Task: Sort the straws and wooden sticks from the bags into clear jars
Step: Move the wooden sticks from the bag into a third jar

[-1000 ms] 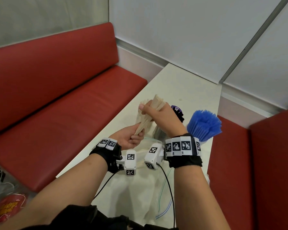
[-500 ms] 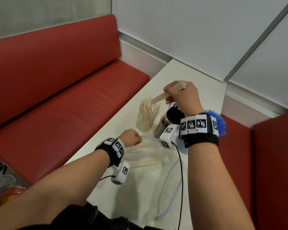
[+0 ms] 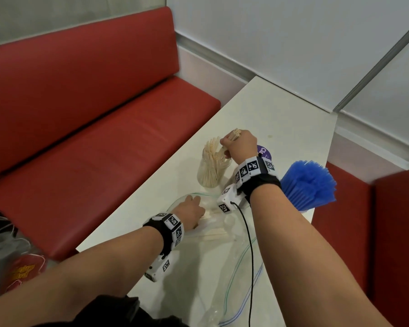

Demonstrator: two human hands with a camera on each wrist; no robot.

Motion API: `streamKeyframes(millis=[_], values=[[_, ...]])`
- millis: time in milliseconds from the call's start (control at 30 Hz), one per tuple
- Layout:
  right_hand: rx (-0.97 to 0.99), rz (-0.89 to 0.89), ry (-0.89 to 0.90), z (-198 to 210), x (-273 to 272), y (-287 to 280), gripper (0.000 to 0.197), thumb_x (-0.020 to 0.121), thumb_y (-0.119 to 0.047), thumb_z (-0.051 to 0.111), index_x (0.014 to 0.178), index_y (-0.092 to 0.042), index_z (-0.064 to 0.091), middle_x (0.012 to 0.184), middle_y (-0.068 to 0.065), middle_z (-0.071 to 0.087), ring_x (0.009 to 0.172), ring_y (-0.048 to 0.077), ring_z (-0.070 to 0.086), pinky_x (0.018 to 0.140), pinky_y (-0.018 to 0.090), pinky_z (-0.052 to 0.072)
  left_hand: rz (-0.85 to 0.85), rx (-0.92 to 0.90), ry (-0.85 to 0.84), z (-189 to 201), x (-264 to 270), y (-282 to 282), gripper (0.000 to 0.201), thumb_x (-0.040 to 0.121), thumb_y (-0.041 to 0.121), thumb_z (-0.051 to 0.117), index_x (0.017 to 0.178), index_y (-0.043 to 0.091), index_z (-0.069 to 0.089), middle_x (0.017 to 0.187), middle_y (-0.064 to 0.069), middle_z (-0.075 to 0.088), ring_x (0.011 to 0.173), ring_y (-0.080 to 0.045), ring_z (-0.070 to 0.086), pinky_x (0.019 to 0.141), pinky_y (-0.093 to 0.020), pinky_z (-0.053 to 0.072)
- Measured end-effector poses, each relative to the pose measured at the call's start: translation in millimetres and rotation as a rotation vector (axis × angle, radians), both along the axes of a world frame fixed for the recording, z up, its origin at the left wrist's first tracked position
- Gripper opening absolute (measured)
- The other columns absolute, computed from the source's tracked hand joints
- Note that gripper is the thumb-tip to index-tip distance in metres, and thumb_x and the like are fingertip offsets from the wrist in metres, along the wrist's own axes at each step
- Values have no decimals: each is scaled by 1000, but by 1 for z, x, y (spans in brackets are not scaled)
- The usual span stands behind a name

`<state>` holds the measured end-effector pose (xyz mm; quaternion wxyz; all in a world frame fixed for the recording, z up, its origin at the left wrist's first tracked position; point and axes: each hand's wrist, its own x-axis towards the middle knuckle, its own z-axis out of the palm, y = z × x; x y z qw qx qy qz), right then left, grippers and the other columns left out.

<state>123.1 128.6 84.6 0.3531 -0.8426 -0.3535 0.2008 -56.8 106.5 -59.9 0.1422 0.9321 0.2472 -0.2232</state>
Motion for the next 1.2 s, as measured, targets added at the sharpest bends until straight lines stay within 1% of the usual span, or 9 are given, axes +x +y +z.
streamKeyframes(millis=[167, 400, 500, 567, 633, 867, 1033, 1133, 1200], values=[[56, 44, -17, -3, 0, 4, 45, 83, -36, 79, 119, -15, 63, 98, 3, 65, 84, 16, 64, 78, 31, 53, 51, -48, 20, 2, 6, 0, 29, 101, 13, 41, 125, 5, 56, 126, -14, 53, 118, -32, 52, 97, -38, 45], [369, 3, -486, 11, -17, 30, 35, 100, -36, 51, 125, -16, 65, 128, 7, 61, 124, 26, 51, 104, 43, 40, 182, -14, 3, -15, -3, 1, 42, 104, 39, 37, 135, 13, 43, 133, -10, 44, 123, -29, 41, 95, -42, 44], [74, 145, -706, -23, -37, 34, 58, 106, -49, 34, 156, -21, 34, 165, 5, 25, 154, 31, 14, 125, 50, 3, 96, 52, -16, -21, -6, -1, 50, 98, 46, 45, 137, 16, 42, 133, -9, 40, 121, -30, 41, 90, -43, 47], [-238, 289, -710, -56, -45, 27, 63, 107, -52, 21, 162, -22, 9, 170, 2, -1, 155, 34, -9, 123, 54, -11, 51, 77, 1, -22, -7, -2, 49, 97, 43, 48, 137, 15, 42, 133, -9, 39, 121, -31, 41, 89, -42, 47], [-427, 380, -674, -80, -44, 20, 62, 109, -45, 19, 162, -18, 1, 170, 5, -9, 154, 37, -16, 123, 57, -8, 37, 66, 9, -20, -7, -2, 44, 98, 37, 47, 136, 14, 43, 133, -10, 39, 121, -31, 40, 89, -42, 45], [-164, 164, -693, -65, -34, 39, 63, 107, -45, 30, 161, -14, 16, 169, 14, 4, 155, 38, -5, 124, 52, -7, 183, 20, -96, -16, -12, 0, 26, 99, 12, 44, 123, 9, 54, 126, -12, 51, 114, -30, 51, 91, -41, 49], [-454, 317, -583, -82, -33, 20, 77, 106, -54, 26, 160, -5, 3, 168, 19, -1, 155, 37, -8, 125, 48, -6, 293, -2, -5, -16, -10, 1, 36, 95, 34, 52, 120, 10, 59, 121, -8, 54, 114, -27, 52, 89, -40, 51], [-243, 274, -510, -65, -35, 20, 70, 107, -46, 34, 161, -8, 10, 167, 18, 9, 155, 38, -4, 125, 49, -3, 238, -5, -17, -23, -10, -2, 43, 93, 44, 49, 124, 14, 56, 124, -7, 52, 118, -28, 47, 94, -40, 47], [80, 231, -488, -50, -44, 16, 53, 106, -27, 41, 155, -9, 33, 158, 18, 34, 152, 37, 17, 124, 46, 14, 187, -20, -9, -26, -7, -3, 44, 94, 45, 49, 127, 17, 55, 127, -6, 51, 119, -27, 46, 97, -40, 45]])
